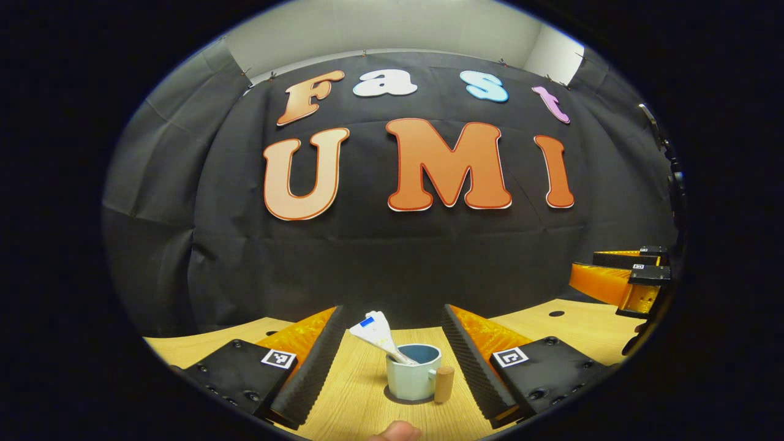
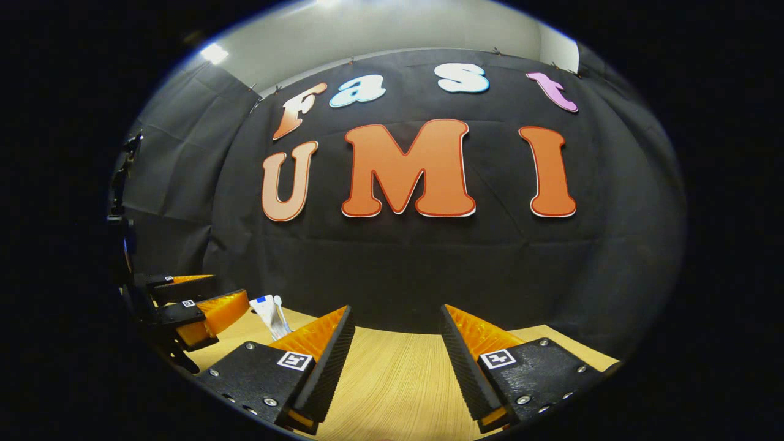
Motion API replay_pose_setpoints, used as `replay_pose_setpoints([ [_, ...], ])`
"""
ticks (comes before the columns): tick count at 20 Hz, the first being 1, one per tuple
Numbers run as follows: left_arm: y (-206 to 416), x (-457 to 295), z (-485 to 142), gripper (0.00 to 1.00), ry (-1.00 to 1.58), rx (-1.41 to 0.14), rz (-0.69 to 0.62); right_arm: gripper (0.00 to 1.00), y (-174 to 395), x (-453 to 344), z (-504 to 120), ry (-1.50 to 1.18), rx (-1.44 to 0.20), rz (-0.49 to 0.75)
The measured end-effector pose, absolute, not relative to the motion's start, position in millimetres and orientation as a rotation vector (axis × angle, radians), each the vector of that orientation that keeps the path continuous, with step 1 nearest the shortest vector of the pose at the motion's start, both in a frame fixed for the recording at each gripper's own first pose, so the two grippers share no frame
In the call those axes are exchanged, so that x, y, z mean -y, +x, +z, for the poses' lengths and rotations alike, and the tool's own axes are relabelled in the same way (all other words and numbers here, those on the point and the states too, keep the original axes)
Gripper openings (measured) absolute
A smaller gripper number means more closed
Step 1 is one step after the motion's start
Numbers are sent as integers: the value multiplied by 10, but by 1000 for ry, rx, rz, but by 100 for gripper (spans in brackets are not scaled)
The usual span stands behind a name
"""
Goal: Put the toothbrush and toothpaste on the desktop into the cup, then pick up the cup and place it on the coaster on the desktop.
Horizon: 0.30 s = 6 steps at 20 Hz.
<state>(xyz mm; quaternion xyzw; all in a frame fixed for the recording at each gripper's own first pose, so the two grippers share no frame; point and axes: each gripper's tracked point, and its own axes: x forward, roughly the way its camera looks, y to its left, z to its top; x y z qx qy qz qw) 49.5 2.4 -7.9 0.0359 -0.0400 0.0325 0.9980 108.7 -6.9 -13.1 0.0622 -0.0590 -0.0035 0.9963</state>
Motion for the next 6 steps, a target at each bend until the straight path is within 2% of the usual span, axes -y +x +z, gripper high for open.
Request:
replay_pose_setpoints([
  [1, 486, -20, -67, 100, 72, 85, 65, 84, 1099, 64, -138, 112, 119, -12],
  [6, 457, -41, -31, 98, 72, 98, 70, 85, 1100, 19, -171, 92, 116, -16],
])
